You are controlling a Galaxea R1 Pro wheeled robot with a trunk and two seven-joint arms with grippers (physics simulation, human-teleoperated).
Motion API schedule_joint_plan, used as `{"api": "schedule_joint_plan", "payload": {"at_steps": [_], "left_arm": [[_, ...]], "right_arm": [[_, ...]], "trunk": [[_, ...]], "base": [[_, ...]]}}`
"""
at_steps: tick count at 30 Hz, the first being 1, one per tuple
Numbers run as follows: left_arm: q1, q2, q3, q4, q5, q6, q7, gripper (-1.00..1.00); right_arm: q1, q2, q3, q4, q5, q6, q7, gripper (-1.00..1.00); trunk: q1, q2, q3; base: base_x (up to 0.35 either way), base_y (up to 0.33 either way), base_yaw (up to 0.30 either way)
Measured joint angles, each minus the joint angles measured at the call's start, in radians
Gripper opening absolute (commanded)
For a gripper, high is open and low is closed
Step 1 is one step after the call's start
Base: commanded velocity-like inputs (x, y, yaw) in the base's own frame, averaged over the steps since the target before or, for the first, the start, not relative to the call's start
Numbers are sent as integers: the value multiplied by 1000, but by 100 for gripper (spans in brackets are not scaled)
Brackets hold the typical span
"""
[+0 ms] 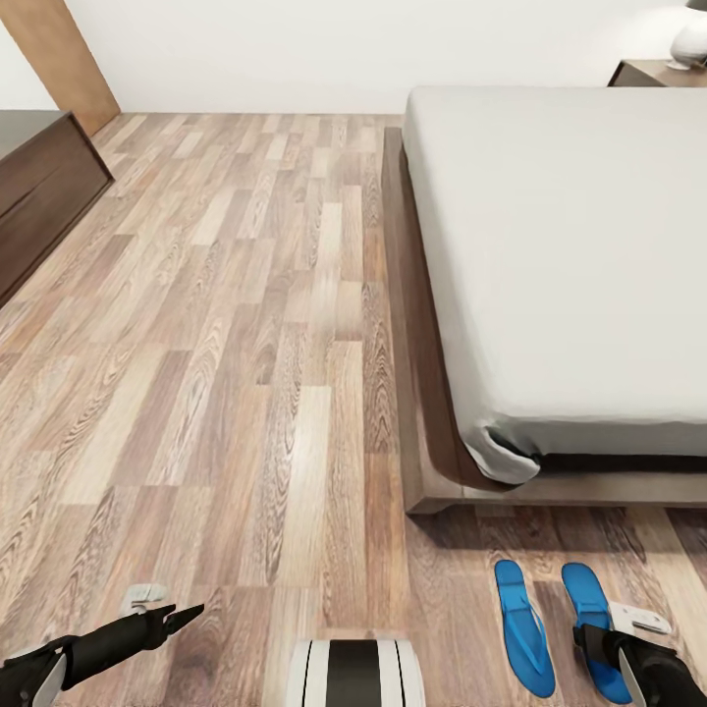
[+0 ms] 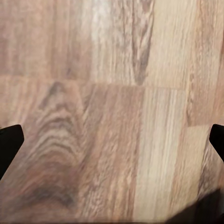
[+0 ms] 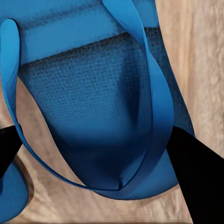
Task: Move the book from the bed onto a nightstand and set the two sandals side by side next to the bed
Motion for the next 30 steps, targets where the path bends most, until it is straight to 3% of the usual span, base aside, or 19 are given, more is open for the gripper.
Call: {"api": "schedule_joint_plan", "payload": {"at_steps": [7,14,21,30], "left_arm": [[0,0,0,0,0,0,0,100],[0,0,0,0,0,0,1,100],[0,0,0,0,0,0,1,100],[0,0,0,0,0,0,0,100]], "right_arm": [[0,0,1,1,-1,-7,0,-100],[0,0,2,6,-2,-133,1,-100],[0,0,2,8,-2,-142,2,-100],[0,2,1,4,-2,-130,2,-100]], "trunk": [[3,-2,-27],[4,-2,-35],[4,-2,-35],[8,-4,-70]], "base": [[0,0,0],[0,0,0],[0,0,0],[0,0,0]]}}
